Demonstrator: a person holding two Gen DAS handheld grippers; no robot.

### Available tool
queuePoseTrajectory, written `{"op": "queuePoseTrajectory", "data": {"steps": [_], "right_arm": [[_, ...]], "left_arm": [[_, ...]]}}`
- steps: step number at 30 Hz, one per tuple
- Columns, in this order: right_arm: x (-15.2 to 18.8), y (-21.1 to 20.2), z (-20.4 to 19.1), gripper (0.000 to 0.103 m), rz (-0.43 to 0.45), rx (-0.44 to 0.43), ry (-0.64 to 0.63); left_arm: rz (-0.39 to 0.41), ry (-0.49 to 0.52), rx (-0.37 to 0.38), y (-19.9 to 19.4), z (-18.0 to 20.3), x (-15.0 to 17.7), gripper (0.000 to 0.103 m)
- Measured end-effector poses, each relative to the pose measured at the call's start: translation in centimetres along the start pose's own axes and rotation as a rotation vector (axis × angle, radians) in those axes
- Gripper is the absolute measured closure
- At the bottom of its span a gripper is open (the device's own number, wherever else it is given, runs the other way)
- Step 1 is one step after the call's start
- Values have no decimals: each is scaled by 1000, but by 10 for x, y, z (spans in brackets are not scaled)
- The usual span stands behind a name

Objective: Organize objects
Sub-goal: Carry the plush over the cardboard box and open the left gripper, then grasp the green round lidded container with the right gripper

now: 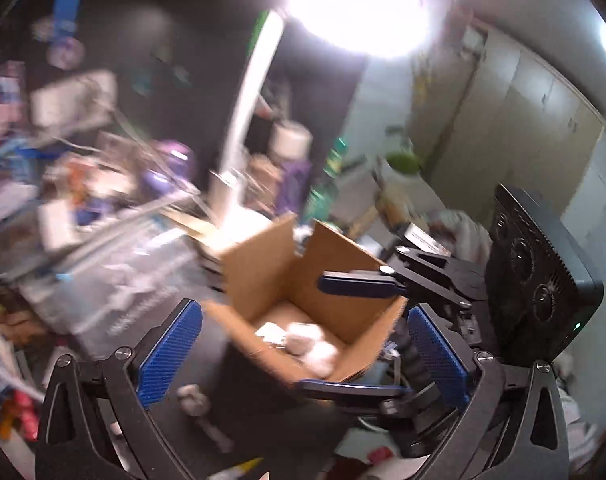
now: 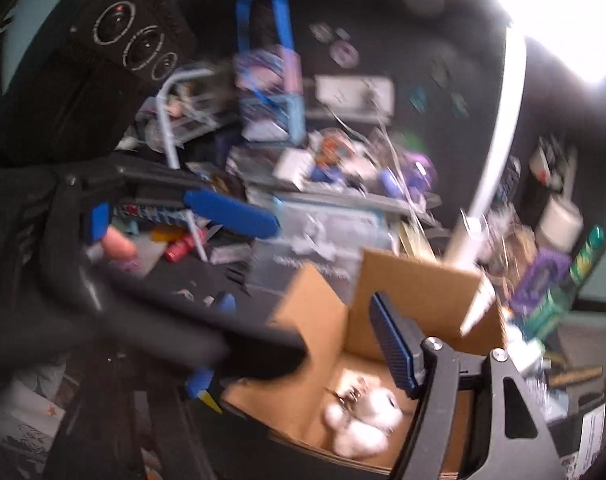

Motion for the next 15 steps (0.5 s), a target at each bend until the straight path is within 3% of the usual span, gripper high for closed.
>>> {"op": "queuePoseTrajectory", "data": {"steps": [3,6,10,15], "right_arm": [[4,1,-31,36,54,-54,-51],[16,11,-63,36,51,-166,-95],[45,44,-106,36,-53,-301,-164],[87,97,-143,36,-237,-361,-214]], "left_arm": [[95,-18,-116,-33,-19,32,0],[162,-20,-234,-60,-38,71,0],[169,-50,-354,-71,-65,123,0],[136,-160,-364,-71,-91,176,0]]}}
Point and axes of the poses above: each gripper's, at about its wrist camera, not at the fingertips, and y roughly the way its jaws point, z to its right, x to its underside, the point moved 2 cm from there along y, roughly the way its jaws point, and after that the axes turned 5 degrees about y, right-handed, at the moved point
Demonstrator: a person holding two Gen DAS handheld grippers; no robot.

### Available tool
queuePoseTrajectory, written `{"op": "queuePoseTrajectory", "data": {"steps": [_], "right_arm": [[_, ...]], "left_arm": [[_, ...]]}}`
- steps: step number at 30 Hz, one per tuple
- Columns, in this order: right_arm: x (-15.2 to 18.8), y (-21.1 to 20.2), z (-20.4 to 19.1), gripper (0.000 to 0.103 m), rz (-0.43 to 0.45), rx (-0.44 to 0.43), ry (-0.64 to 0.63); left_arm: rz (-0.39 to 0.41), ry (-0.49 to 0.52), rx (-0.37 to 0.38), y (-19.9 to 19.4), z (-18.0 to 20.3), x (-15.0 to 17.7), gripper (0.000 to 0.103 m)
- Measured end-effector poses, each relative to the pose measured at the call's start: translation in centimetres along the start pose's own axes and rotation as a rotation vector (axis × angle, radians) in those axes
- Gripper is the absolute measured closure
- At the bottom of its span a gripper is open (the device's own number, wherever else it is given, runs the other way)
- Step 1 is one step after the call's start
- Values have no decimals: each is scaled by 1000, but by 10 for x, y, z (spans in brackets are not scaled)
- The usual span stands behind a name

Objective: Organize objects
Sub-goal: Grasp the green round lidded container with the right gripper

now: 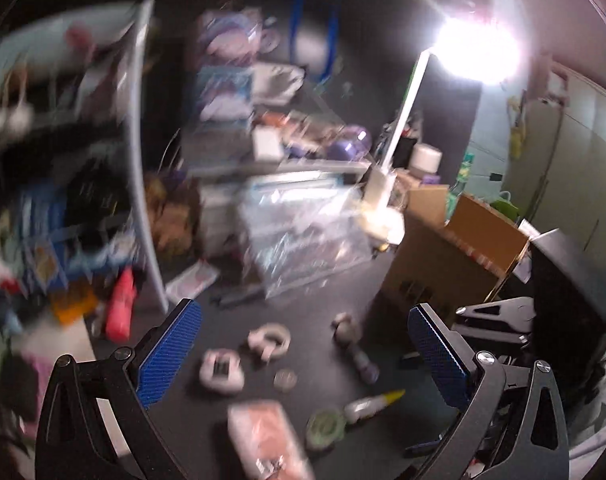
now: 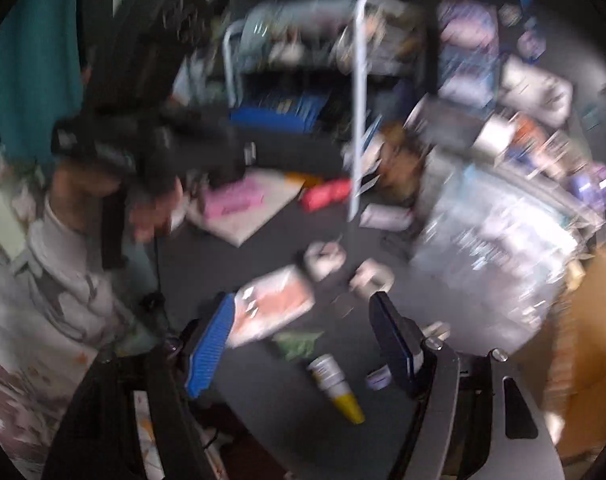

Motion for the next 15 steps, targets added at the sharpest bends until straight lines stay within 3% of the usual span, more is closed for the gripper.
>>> {"op": "queuePoseTrajectory", "data": {"steps": [7,15], "right_arm": [[30,70,-2,38,-187,-7,7],[31,98,11,60,-248,10,-10]], "left_arm": [[-61,-87,52,13,-8,44,0],[-75,-91,61,16,-7,53,0]]}}
Point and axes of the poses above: each gripper's, at about its wrist camera, not at the fingertips, and y roughly the way its jaws point, z to its right, x to its underside, the point moved 2 cm from there along y, roughly the way its jaws point, and after that the axes turned 5 degrees about y, right-handed, at the moved point
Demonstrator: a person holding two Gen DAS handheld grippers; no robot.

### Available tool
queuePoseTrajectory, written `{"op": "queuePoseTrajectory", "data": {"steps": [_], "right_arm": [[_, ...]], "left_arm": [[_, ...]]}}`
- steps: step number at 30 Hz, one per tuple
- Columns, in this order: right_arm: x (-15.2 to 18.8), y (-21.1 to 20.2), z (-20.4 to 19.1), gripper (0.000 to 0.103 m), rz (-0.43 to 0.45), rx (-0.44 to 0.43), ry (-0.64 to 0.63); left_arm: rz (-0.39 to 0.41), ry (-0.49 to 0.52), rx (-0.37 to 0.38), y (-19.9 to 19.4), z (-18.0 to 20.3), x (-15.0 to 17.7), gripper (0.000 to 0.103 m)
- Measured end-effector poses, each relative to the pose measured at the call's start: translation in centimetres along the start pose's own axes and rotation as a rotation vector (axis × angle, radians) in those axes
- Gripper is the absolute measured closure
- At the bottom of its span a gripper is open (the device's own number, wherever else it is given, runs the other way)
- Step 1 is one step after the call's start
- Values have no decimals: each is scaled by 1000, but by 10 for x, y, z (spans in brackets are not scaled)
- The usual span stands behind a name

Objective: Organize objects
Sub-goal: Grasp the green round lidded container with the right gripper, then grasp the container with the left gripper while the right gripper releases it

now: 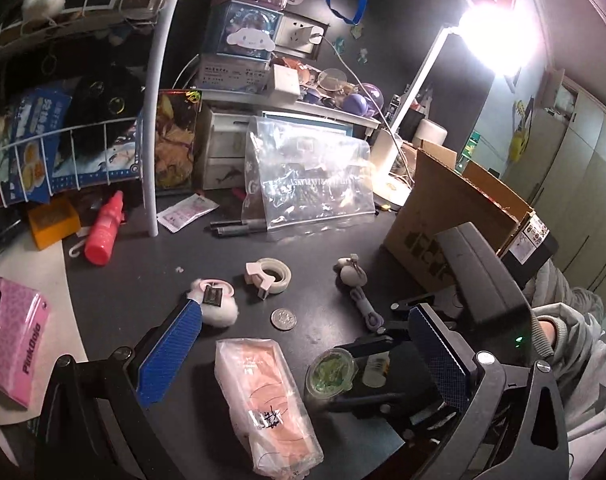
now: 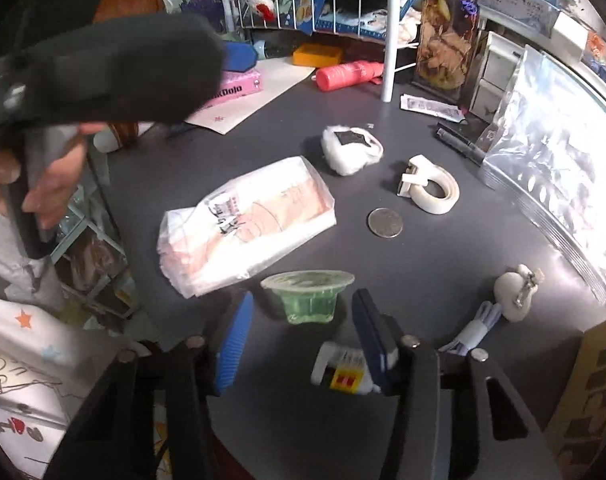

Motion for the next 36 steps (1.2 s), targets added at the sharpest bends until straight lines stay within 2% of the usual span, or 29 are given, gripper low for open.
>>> {"op": "queuePoseTrajectory", "data": {"steps": [4,5,12,15,18,20,24,29,36], "right_arm": [[-4,9,2,72,-7,8,-7],[-4,9,2,81,-4,9,-3],[-4,4,6,81,37,-2,7],[-6,-10,4,81,85,-7,1],[-10,-30,2,81,153,-11,-3],[-14,-47,0,81,204,-9,-11],[-19,-77,-7,81,286,24,-36],[-25,-107,-9,81,354,94,-59],[-24,-151,6,81,411,162,-24]], "left_arm": [[-15,-10,8,3,-5,2,0],[-18,-12,11,3,-6,3,0],[-83,-60,86,19,-9,9,1],[-106,-82,155,26,-4,7,1],[-108,-74,203,29,5,3,14],[-113,-80,241,31,10,-2,30],[-93,-93,304,29,18,-15,35],[-58,-61,373,21,36,-41,57],[-45,23,396,20,68,-86,59]]}}
Point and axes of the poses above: each gripper's, at about its wrist camera, not at the fingertips, and y roughly the way its jaws point, z to its right, x to its underside, the point moved 2 cm from there along y, roughly the way its jaws point, and after that the axes turned 5 degrees about y, right-handed, at the moved point
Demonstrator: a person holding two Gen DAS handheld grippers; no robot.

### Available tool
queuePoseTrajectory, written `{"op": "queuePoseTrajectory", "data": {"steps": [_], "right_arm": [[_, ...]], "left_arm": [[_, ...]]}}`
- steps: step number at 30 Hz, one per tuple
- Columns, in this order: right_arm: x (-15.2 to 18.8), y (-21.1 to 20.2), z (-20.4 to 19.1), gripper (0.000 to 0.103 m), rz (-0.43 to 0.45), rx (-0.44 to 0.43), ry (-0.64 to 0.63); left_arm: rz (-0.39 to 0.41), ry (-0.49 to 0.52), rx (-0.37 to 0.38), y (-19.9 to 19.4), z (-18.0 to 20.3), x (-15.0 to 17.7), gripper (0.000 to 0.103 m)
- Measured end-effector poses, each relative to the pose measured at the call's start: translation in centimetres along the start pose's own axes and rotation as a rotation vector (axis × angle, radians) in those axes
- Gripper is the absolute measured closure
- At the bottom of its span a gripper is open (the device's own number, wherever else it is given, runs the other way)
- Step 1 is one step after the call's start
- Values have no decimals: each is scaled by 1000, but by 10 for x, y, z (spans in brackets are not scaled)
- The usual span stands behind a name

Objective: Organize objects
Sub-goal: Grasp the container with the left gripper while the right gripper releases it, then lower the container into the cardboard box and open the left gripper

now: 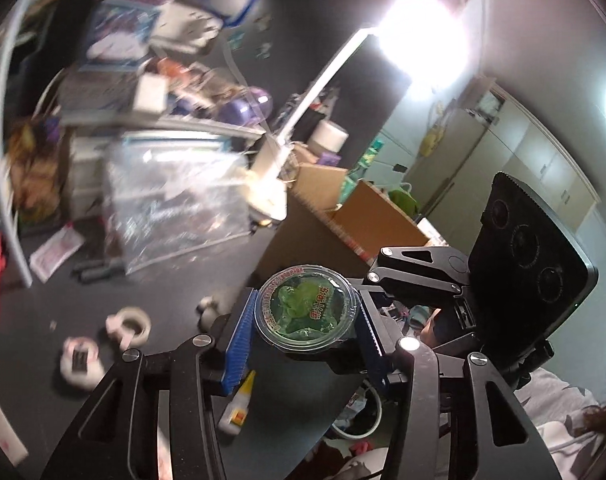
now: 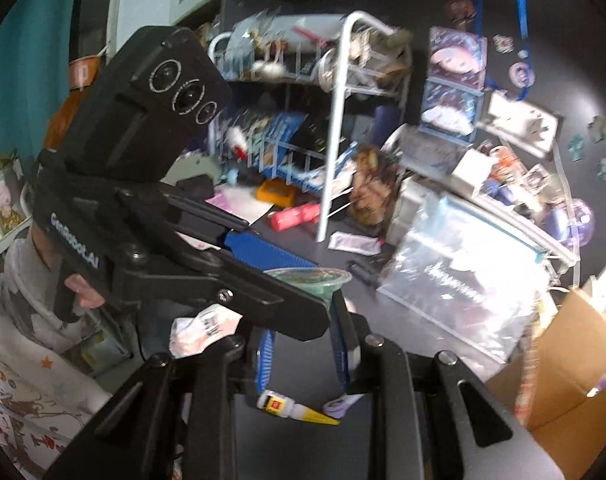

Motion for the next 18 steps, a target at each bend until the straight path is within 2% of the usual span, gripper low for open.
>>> {"op": "queuePoseTrajectory", "data": {"steps": [9,12,18], "right_arm": [[-12,-56,55,81,29,115,87],[-9,-71,80,81,11,149,143],[7,-91,132,81,-60,201,256]], "left_arm": [[-65,119,70,51,45,-63,59],[-114,142,103,79,56,-78,59],[-231,170,117,140,75,-98,60]]}}
Point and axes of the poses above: each gripper's, at about its wrist camera, not at the fingertips, and y roughly the way its jaws point, z to its right, x to its underside, the point moved 2 cm from there along y, roughly the way its jaws point, and after that the axes turned 5 degrees about y, right-handed, at the moved point
